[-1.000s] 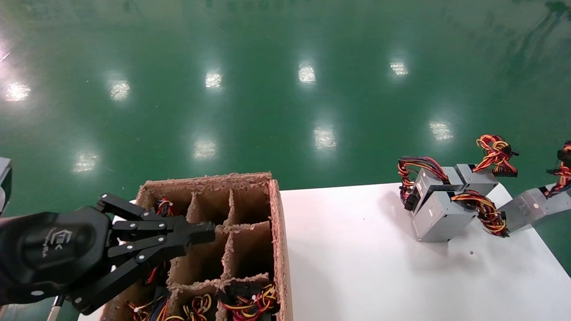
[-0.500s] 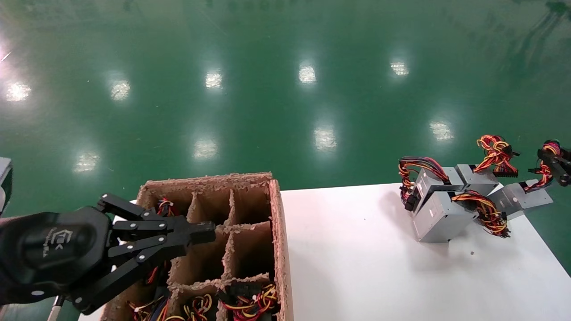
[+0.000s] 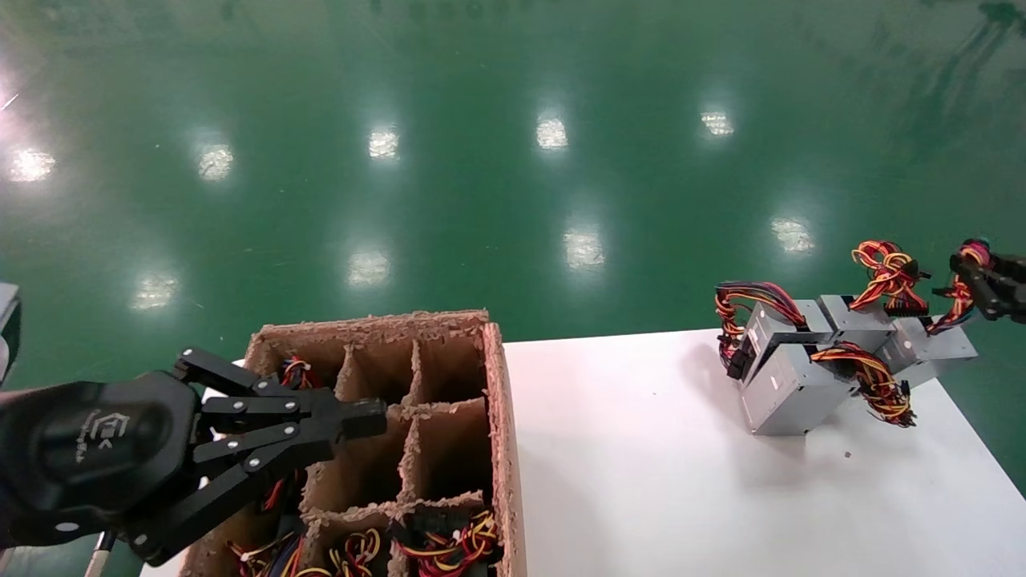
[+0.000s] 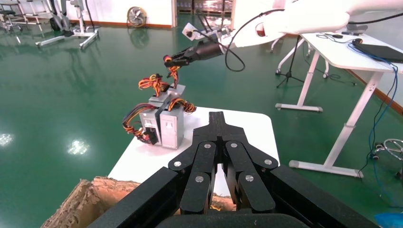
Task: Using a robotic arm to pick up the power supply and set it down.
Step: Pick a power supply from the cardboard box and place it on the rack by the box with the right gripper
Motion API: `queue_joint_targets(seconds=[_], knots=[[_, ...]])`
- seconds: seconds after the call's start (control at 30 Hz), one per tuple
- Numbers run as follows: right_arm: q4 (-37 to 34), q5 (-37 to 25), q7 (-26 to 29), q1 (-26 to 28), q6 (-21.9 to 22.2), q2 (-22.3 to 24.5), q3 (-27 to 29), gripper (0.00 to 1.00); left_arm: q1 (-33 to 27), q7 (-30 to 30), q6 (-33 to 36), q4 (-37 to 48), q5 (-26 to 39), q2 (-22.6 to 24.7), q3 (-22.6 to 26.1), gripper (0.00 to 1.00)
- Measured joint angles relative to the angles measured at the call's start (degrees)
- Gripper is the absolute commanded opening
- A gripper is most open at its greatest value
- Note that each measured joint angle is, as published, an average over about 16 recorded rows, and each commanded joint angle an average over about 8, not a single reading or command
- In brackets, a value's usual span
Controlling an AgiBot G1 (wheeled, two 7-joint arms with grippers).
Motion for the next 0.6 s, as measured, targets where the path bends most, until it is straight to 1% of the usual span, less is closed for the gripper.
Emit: queue_joint_targets(seconds=[0.53, 0.57, 0.6], knots=[[-2.0, -0.4, -0.6, 0.4, 2.0, -1.8, -0.3, 0.0, 0.0, 0.0, 0.0, 0.0, 0.0, 0.0, 0.0, 0.0], [-2.0, -0.4, -0.5, 0.4, 2.2, -1.9, -0.3, 0.02, 0.0, 0.0, 0.0, 0.0, 0.0, 0.0, 0.0, 0.0], [-2.1, -0.5, -0.5, 0.5, 2.4, -2.0, -0.3, 0.08, 0.0, 0.0, 0.0, 0.0, 0.0, 0.0, 0.0, 0.0]])
